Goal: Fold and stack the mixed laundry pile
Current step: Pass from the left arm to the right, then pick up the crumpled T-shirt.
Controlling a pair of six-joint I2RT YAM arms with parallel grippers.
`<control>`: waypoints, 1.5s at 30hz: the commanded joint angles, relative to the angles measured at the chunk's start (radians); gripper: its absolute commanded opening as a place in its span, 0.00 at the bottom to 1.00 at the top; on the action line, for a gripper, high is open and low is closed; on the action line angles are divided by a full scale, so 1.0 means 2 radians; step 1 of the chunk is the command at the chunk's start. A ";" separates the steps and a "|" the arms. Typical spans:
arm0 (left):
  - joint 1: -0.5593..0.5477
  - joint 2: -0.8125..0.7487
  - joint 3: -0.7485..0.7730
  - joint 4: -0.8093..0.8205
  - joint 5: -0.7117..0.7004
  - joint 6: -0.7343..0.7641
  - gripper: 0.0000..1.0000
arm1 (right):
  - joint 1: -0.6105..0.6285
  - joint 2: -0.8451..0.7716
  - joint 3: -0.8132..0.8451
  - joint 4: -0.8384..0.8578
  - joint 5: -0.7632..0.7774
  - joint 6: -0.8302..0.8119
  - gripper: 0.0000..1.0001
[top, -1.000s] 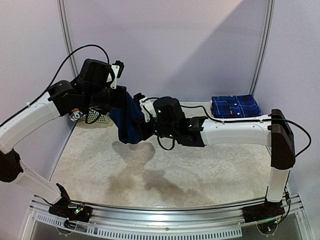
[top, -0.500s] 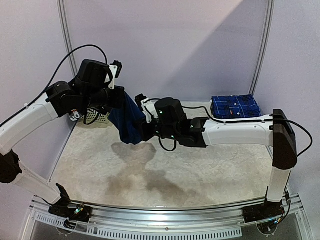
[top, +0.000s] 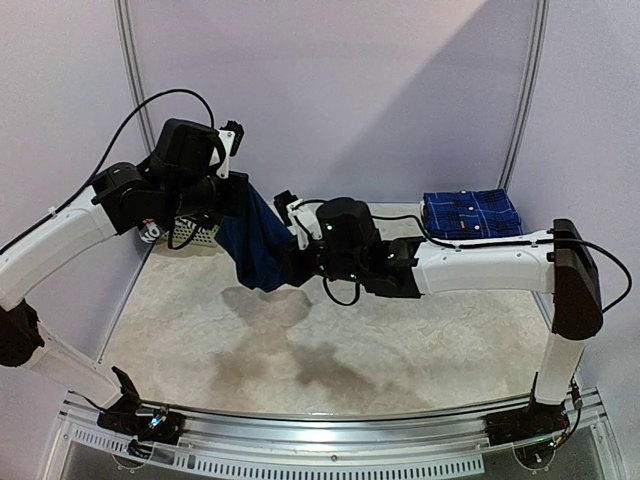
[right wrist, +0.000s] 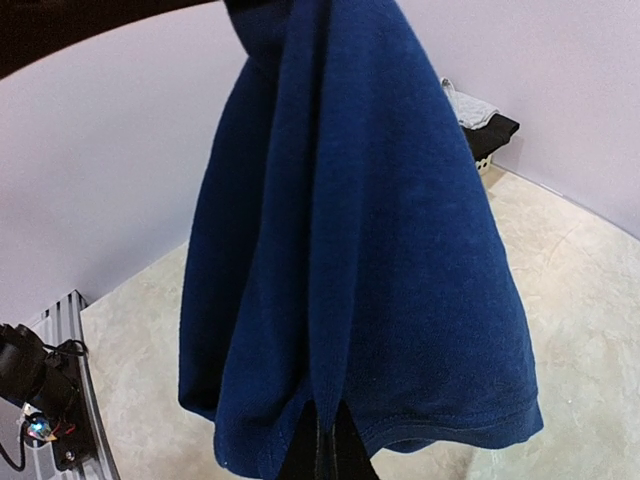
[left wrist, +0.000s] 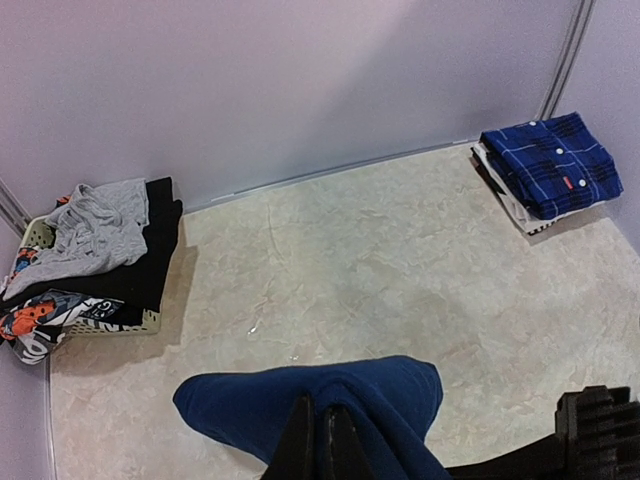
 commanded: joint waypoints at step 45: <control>-0.145 -0.058 -0.334 0.406 0.107 -0.035 1.00 | -0.001 0.037 0.504 -0.363 0.310 -0.226 0.00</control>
